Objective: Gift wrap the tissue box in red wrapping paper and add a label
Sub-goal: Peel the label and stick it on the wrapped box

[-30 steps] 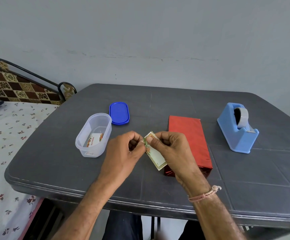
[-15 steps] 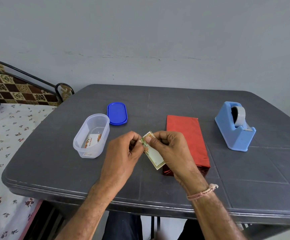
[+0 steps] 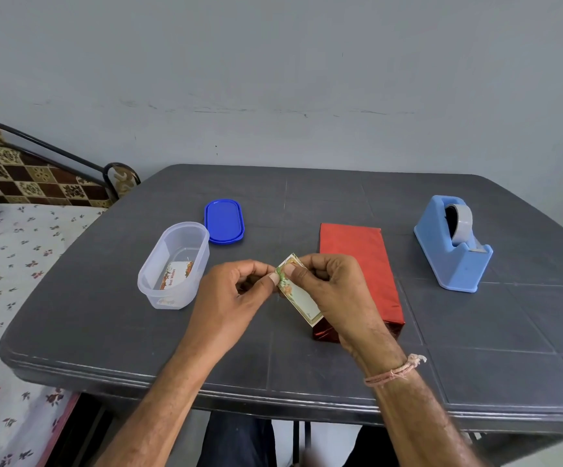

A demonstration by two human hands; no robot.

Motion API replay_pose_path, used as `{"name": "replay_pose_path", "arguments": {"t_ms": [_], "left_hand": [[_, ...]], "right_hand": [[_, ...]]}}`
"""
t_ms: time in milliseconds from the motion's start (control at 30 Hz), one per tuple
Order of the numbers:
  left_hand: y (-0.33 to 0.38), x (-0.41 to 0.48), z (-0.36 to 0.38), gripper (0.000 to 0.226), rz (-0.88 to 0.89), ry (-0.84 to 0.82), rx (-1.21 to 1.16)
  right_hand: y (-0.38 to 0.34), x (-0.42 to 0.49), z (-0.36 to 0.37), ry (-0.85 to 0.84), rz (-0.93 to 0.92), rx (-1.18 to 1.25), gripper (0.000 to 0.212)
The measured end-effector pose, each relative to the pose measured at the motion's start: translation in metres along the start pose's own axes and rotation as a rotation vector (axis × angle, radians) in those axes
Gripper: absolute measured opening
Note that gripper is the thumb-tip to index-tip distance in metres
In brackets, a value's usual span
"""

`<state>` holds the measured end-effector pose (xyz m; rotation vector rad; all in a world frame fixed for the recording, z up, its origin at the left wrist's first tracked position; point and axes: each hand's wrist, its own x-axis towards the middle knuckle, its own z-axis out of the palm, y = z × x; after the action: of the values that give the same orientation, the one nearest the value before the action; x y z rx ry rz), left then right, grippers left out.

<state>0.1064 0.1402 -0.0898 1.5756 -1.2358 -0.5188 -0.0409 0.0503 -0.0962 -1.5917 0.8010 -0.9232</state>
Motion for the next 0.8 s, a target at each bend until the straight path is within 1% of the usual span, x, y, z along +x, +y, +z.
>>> {"name": "replay_pose_path", "arguments": {"t_ms": [267,600,800], "left_hand": [[0.001,0.0008,0.0032,0.01,0.003,0.061,0.026],[0.0015,0.0021,0.0021,0.01,0.021,0.044,0.072],[0.0002,0.0003,0.0091,0.011,0.047,0.093,0.115]], "right_hand": [[0.0017,-0.0008,0.0027,0.001,-0.012,-0.04,0.013],[0.0018,-0.0009,0.001,-0.004,0.0,-0.063,0.011],[0.0031,-0.0019,0.0025,0.016,-0.011,-0.116,0.011]]}}
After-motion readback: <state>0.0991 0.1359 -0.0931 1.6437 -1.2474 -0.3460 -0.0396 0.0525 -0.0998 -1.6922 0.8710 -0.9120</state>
